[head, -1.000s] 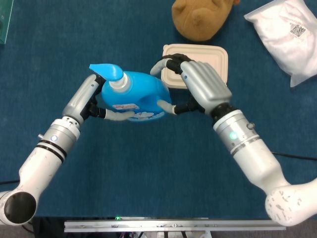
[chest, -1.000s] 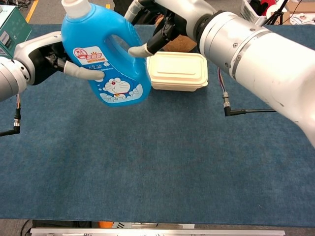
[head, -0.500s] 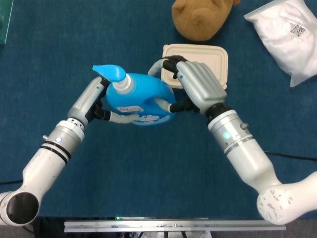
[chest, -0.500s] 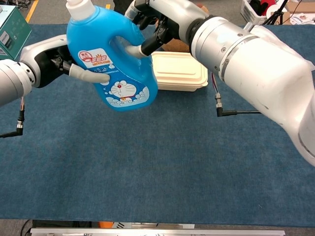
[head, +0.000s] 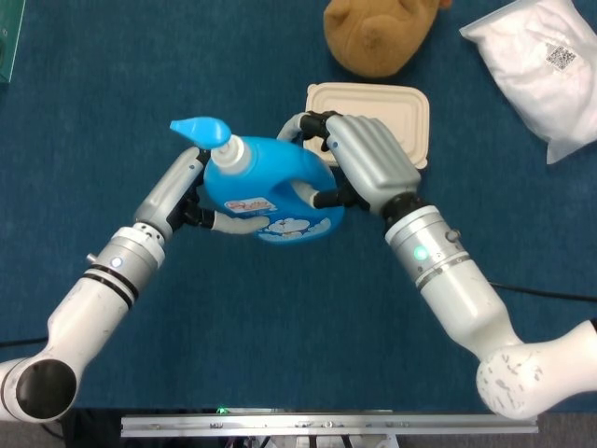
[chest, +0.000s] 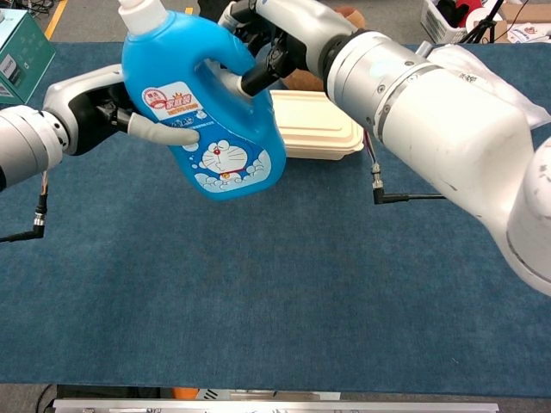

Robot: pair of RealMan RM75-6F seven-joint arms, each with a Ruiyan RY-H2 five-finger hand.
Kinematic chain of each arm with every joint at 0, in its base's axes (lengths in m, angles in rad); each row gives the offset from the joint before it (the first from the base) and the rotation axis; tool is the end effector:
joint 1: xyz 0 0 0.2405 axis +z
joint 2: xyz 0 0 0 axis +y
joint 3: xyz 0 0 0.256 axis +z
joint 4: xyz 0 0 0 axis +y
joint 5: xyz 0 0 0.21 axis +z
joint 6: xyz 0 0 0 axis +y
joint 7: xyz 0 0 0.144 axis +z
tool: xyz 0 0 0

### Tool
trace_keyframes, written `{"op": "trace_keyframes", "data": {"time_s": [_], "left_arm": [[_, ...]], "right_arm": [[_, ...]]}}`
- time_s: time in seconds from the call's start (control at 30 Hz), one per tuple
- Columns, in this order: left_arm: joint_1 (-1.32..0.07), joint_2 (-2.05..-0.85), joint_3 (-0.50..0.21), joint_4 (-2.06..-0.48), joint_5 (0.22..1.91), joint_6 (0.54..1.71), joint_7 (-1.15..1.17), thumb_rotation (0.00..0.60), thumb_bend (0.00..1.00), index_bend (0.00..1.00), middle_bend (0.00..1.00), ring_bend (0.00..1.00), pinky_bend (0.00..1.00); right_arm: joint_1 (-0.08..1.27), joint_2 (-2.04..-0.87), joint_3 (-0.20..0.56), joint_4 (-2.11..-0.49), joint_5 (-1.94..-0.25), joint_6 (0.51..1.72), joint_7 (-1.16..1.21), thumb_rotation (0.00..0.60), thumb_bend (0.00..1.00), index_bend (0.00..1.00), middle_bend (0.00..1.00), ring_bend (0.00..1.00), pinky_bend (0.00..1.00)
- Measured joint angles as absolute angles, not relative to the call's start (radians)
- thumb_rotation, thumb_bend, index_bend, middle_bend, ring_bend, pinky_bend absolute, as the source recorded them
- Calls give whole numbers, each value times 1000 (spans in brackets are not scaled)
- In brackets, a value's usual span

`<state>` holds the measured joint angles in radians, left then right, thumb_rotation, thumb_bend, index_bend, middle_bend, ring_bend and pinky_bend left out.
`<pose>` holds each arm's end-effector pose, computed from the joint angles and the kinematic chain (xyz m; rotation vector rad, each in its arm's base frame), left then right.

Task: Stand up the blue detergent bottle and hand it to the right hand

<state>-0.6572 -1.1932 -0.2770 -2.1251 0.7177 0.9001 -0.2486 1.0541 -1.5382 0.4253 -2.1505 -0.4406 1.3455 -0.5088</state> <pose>-0.1101 0.2785 0.0546 -1.3022 -2.1131 -1.2192 0.0281 -0.2882 0.0249 1.6817 -1.5010 1.2281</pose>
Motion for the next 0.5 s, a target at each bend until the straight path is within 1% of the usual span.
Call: {"op": "trace_keyframes", "data": {"time_s": [0.13,0.2,0.3,0.4,0.5], "left_arm": [[-660,-1197,-277,-2123,716,900,-246,600,138,500,260,192,348],[-661,-1199,-277,-2123,716,900,-246,600,138,500,260,192,348],[-662,-1201,-277,-2121,716,898,-246,600,138,500,260,192,348],[-661,-1200,-277,-2120,718,896,-247,600,138,500,260,192,348],[-660,-1196,-278,-2117,719,893,-251,600,138,499,260,192,348]], "right_arm": [[1052,-1538,427,-2145,-439,1339,-504,600,410,429,451,459,404],[1051,-1540,428,-2141,-439,1334,-500,600,444,429,472,497,404],[1052,-1541,427,-2139,-444,1331,-500,600,495,429,485,526,404],[1052,-1542,426,-2136,-448,1328,-502,600,507,431,505,564,404],[1051,-1542,426,-2132,-451,1329,-503,600,509,432,540,575,404]]}}
